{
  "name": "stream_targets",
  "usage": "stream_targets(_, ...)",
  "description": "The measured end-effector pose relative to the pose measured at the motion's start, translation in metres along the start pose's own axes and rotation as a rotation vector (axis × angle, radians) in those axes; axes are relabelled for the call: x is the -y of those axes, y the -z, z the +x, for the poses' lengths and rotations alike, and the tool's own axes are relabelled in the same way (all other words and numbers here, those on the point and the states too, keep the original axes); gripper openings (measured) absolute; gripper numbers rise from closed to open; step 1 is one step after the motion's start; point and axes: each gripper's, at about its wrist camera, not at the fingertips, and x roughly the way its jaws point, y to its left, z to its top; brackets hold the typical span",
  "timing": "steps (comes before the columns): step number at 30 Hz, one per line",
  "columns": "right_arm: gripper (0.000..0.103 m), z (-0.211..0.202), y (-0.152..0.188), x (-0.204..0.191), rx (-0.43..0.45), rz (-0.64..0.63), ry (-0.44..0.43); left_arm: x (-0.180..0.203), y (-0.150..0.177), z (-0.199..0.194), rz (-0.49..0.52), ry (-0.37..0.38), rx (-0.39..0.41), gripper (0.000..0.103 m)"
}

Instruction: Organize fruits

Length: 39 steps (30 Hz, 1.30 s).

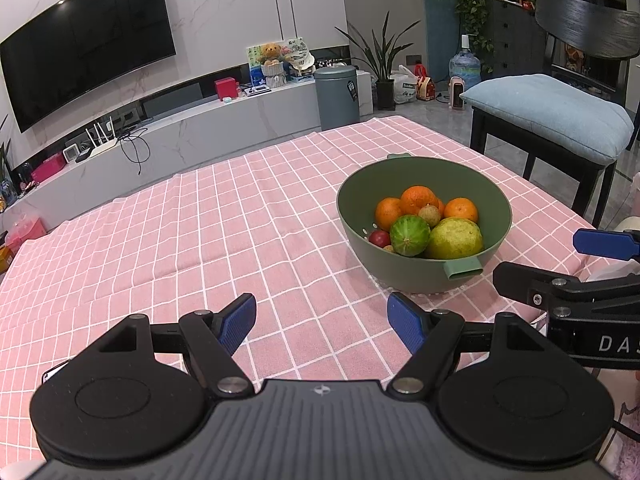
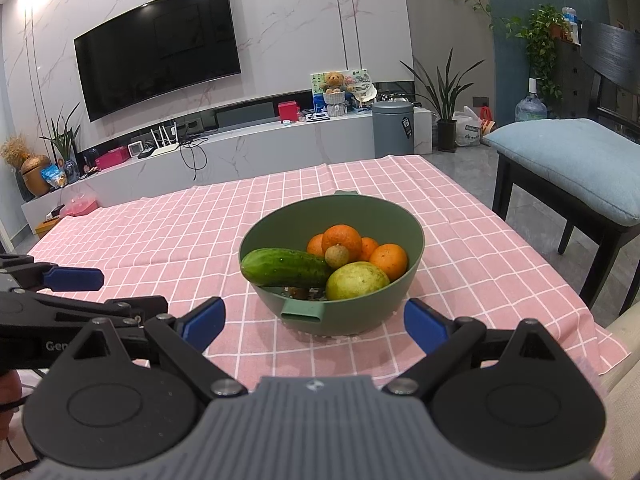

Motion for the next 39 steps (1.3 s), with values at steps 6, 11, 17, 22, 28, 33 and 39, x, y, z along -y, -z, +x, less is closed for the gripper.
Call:
stream_targets(6, 0.092, 0.0001, 0.0001, 0.0001, 0.001, 0.0, 0.0, 0.0017, 0.0002, 0.0001, -0.001, 0.0, -0.002, 0.088)
stream_targets(11, 0.092, 0.0003, 0.0001, 0.0001, 0.0, 0.0, -0.001, 0.0016, 0.0004, 0.0001, -0.003, -0.001, -0.003, 0.088)
stream_targets(17, 0.092, 0.0003, 0.0001, 0.0002, 0.0, 0.0, 0.0, 0.0025, 0.0009, -0.0009, 0.002, -0.004, -0.003, 0.088)
stream_targets(22, 0.093, 0.0003, 0.0002, 0.0002, 0.0, 0.0, -0.001, 0.0032, 0.0018, -0.0002, 0.003, -0.005, -0.005, 0.088)
stream_targets(28, 0.093, 0.0001, 0.0, -0.0002, 0.001, 0.002, -0.001, 0.0051, 0.0038, -0.0019, 0.002, -0.006, -0.007, 0.088)
stream_targets(33, 0.093, 0.0, 0.0001, 0.0001, 0.001, 0.002, -0.001, 0.0042, 0.0035, -0.001, 0.002, -0.004, -0.009, 0.088)
stream_targets(39, 0.093, 0.0002, 0.0002, 0.0003, 0.0, 0.002, -0.001, 0.0038, 0.0041, -0.0027, 0.0, -0.001, -0.013, 0.088)
